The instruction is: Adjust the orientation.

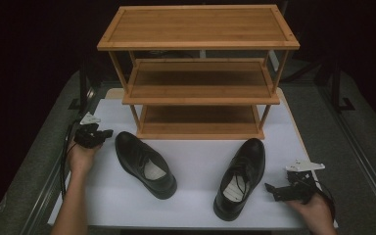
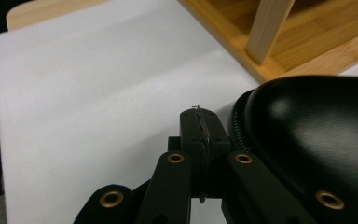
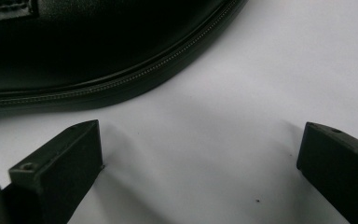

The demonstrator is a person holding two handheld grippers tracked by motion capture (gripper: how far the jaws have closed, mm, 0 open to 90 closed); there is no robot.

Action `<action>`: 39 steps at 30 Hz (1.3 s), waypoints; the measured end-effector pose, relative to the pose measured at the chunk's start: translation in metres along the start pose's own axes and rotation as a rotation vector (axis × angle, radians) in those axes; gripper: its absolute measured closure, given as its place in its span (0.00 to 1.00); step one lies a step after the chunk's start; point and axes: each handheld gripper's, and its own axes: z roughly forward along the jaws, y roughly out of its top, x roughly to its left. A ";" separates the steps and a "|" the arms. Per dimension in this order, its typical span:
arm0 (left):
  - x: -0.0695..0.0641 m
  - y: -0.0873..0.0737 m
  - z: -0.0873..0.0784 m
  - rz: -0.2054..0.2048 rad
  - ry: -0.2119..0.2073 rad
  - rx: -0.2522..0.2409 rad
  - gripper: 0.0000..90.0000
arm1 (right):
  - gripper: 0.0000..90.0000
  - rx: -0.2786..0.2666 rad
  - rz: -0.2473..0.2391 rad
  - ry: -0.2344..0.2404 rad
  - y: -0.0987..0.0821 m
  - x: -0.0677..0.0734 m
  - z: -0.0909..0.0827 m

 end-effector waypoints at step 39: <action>-0.044 0.013 0.026 0.087 -0.118 0.000 1.00 | 0.00 0.001 -0.001 0.001 0.000 0.000 0.000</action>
